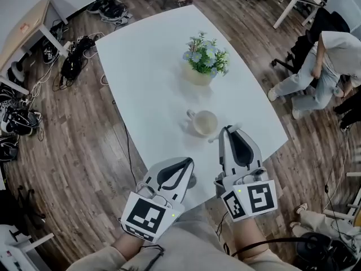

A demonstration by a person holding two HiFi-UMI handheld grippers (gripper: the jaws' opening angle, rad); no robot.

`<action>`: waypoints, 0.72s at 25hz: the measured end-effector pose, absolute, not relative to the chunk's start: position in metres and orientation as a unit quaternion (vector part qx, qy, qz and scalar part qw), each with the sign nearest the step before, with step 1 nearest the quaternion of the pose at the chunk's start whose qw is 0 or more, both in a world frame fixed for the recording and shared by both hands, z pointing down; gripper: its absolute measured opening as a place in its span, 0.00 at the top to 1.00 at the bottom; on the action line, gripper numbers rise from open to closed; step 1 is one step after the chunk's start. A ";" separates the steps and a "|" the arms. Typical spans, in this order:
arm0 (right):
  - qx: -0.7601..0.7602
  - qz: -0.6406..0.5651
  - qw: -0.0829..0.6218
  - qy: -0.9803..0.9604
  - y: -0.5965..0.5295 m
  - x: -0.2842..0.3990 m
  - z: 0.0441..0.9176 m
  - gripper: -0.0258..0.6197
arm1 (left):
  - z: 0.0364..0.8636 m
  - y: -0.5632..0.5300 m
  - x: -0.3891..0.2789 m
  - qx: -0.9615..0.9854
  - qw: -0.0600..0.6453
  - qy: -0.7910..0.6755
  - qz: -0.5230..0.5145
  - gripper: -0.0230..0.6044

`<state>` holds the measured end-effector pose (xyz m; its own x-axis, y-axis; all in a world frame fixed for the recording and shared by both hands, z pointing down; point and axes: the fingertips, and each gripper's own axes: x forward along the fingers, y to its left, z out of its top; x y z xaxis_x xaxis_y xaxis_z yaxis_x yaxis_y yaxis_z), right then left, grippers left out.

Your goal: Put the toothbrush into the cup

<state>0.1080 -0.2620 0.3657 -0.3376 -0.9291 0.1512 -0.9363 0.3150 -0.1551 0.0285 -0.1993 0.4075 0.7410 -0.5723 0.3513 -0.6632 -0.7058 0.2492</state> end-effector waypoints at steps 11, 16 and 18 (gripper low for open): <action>0.575 0.140 0.045 -0.805 -0.323 0.112 0.423 0.88 | 0.416 -0.223 0.028 0.908 0.189 -0.347 0.141 0.96; 0.566 0.165 0.081 -0.804 -0.334 0.109 0.462 0.88 | 0.418 -0.230 0.026 0.904 0.194 -0.355 0.141 0.96; 0.561 0.176 0.096 -0.803 -0.335 0.107 0.475 0.88 | 0.417 -0.232 0.026 0.901 0.202 -0.359 0.138 0.96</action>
<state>0.1072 -0.3353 0.4749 -0.3520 -0.8672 0.3522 -0.9350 0.3085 -0.1751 0.0263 -0.2317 0.4170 0.7048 -0.5903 0.3934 -0.7018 -0.6610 0.2655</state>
